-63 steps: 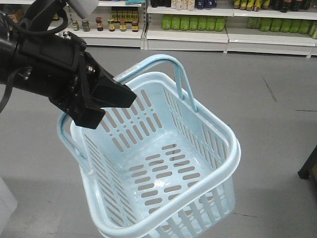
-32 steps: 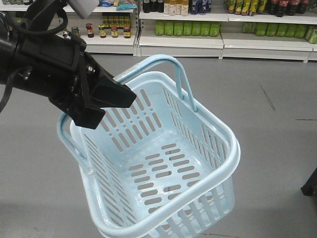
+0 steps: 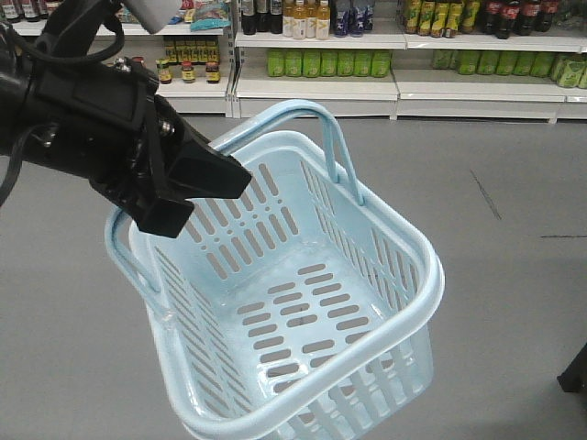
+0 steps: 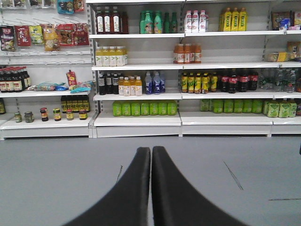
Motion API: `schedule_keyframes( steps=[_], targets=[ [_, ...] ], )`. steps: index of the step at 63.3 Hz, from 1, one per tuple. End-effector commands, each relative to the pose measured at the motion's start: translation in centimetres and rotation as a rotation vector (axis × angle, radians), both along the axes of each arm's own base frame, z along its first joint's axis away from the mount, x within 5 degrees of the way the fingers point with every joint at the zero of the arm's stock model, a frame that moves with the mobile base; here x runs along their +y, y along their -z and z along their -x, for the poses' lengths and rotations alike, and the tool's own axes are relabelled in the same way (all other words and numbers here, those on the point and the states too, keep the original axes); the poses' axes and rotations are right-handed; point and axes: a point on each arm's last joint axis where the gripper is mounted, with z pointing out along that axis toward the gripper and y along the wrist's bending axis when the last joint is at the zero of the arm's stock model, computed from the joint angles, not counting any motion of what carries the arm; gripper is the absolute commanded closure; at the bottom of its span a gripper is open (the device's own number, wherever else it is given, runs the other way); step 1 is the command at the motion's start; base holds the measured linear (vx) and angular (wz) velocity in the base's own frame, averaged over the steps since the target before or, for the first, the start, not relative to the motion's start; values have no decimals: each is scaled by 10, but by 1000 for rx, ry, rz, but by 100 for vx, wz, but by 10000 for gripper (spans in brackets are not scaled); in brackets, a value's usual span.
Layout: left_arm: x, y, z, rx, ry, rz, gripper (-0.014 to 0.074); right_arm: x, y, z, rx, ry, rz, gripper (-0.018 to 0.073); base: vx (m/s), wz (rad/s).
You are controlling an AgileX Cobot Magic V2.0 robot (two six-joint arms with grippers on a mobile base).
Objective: Pick three apples into basket with both arms
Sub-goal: 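Drive the base with the held basket toward the apple table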
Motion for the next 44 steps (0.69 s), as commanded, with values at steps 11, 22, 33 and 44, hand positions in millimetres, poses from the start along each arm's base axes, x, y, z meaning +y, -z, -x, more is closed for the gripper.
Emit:
schedule_keyframes(
  steps=[11, 22, 33, 44],
  targets=[
    [1, -23, 9, -61, -21, 111, 603, 1, -2, 1, -66, -8, 20, 564, 25, -20],
    [1, -23, 9, -61, -21, 111, 603, 1, -2, 1, -66, -8, 20, 564, 23, -31],
    [1, -23, 9, -61, -21, 111, 603, 1, -2, 1, -66, -8, 20, 564, 21, -38],
    [1, -23, 9, -61, -21, 111, 603, 1, -2, 1, -66, -8, 20, 564, 18, -40]
  ],
)
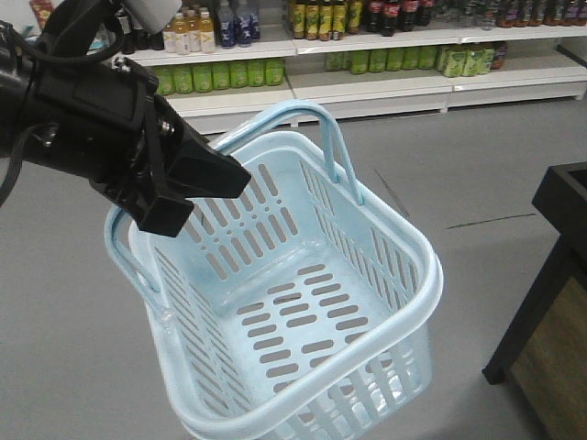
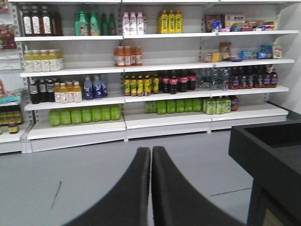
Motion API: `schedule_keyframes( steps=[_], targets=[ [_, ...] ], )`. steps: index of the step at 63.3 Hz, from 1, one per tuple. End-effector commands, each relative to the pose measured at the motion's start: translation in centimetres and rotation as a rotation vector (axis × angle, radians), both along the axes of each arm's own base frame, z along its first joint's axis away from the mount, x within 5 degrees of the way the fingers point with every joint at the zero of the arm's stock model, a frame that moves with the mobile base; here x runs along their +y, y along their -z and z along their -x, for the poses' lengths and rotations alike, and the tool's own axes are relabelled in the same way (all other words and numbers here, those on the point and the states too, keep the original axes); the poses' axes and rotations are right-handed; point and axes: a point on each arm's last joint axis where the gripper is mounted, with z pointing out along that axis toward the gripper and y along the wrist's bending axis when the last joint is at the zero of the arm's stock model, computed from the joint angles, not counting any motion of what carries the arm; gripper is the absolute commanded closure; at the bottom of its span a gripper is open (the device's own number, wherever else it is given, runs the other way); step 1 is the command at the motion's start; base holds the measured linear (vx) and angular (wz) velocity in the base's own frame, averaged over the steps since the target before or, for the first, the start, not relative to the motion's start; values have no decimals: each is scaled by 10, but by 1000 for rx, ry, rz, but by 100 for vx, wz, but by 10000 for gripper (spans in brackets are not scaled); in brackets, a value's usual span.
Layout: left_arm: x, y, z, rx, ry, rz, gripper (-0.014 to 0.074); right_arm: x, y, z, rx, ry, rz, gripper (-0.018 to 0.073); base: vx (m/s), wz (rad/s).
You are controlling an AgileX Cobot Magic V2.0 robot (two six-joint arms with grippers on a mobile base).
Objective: Pick three apples into basket with both arms
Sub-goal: 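Drive the base with the held basket toward the apple table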
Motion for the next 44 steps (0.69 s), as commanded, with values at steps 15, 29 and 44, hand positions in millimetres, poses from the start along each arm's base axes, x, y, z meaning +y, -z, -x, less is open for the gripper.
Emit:
schedule_keyframes(
  steps=[15, 29, 44],
  targets=[
    [1, -23, 9, -60, -21, 111, 603, 1, -2, 1, -66, -8, 20, 564, 15, -40],
    [1, -23, 9, -60, -21, 111, 603, 1, -2, 1, -66, -8, 20, 564, 12, -39],
    [1, -23, 9, -60, -21, 111, 603, 1, -2, 1, -66, -8, 20, 564, 10, -38]
  ],
)
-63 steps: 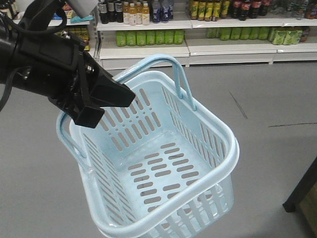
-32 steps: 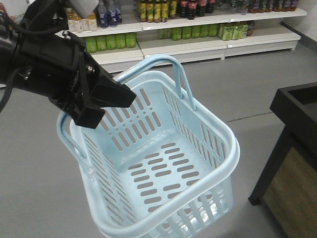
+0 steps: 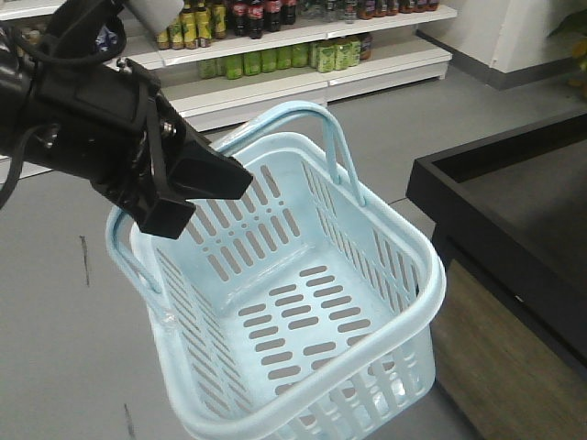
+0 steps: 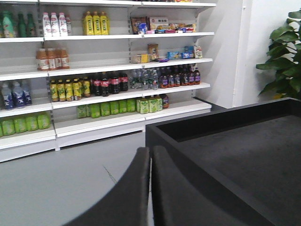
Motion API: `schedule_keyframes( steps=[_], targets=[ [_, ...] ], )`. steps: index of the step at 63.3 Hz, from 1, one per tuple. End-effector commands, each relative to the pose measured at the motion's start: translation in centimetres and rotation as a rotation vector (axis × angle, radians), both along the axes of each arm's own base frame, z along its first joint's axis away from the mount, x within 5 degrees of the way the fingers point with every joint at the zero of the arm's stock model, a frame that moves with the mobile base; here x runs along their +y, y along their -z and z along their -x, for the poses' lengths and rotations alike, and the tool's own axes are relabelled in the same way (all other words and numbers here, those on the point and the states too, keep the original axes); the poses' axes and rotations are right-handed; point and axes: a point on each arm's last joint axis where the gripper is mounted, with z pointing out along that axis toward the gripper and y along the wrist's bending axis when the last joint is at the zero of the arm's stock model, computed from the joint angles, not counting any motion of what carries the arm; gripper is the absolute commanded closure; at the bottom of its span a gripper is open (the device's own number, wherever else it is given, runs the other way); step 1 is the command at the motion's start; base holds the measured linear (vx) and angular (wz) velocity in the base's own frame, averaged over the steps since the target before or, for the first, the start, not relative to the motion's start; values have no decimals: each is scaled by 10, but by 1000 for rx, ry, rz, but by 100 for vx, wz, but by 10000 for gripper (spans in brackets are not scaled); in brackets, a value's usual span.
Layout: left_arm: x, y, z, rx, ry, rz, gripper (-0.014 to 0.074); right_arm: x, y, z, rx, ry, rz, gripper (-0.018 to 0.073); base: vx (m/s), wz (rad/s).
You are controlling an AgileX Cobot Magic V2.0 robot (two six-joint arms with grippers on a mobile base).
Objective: Pick three apples into basket with both arms
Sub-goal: 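Drive the base with the held basket toward the apple table, then approach the table of apples and oranges holding the basket aloft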
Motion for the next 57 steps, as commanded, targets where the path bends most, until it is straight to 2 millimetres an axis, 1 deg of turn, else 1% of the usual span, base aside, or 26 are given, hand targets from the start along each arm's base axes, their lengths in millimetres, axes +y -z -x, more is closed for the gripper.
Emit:
schedule_keyframes(
  steps=[1, 30, 57],
  targets=[
    [1, -23, 9, -60, -21, 111, 603, 1, -2, 1, -66, -8, 20, 564, 9, -36],
    [1, -23, 9, -60, -21, 111, 603, 1, -2, 1, -66, -8, 20, 564, 9, -37],
    [1, -23, 9, -60, -21, 111, 603, 1, -2, 1, -66, -8, 20, 564, 9, -50]
  ],
)
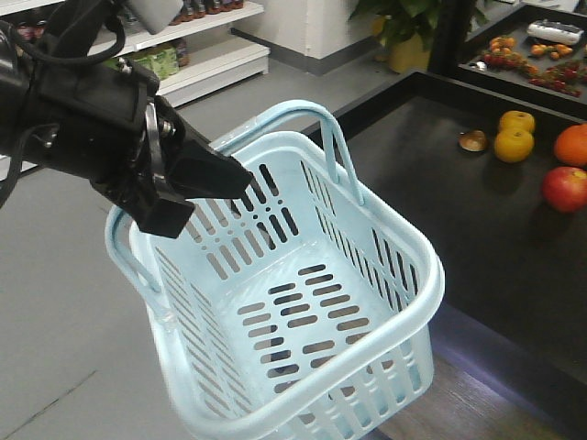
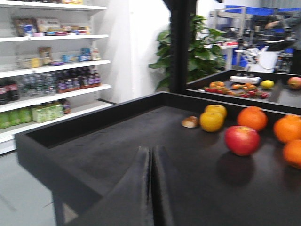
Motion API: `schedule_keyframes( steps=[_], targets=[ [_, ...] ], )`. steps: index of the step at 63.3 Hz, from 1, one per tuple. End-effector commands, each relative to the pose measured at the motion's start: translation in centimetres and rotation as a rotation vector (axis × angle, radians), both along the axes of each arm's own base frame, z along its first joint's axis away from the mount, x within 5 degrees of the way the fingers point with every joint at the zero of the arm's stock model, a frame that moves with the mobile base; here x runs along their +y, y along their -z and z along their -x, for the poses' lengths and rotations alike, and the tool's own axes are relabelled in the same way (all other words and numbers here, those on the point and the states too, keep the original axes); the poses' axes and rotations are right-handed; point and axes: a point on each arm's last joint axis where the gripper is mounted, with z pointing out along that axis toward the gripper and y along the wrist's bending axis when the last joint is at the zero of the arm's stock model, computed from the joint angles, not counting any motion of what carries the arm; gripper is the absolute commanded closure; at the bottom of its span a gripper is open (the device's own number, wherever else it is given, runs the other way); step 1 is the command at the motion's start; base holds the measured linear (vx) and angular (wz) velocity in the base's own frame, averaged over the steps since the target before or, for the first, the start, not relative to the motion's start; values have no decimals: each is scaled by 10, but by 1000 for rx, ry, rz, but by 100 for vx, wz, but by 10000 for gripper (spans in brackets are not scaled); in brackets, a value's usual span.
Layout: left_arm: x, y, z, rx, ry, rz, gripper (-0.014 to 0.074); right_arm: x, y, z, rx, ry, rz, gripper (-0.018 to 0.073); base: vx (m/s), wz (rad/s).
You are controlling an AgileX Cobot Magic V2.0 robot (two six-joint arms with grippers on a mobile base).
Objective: Pick three apples into basket with both arms
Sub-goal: 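Approach the table of apples and oranges holding the basket aloft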
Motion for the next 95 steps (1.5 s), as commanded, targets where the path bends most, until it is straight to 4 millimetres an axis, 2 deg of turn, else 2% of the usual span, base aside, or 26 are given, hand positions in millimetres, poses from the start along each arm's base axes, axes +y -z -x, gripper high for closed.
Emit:
schedule_keyframes(
  steps=[1, 44, 95],
  targets=[
    [1, -23, 9, -60, -21, 111, 603, 1, -2, 1, -66, -8, 20, 564, 9, -51],
    [1, -23, 9, -61, -20, 111, 603, 1, -2, 1, -66, -8, 20, 564, 8, -39],
    [1, -23, 9, -61, -20, 111, 603, 1, -2, 1, -66, -8, 20, 564, 7, -1]
  ],
)
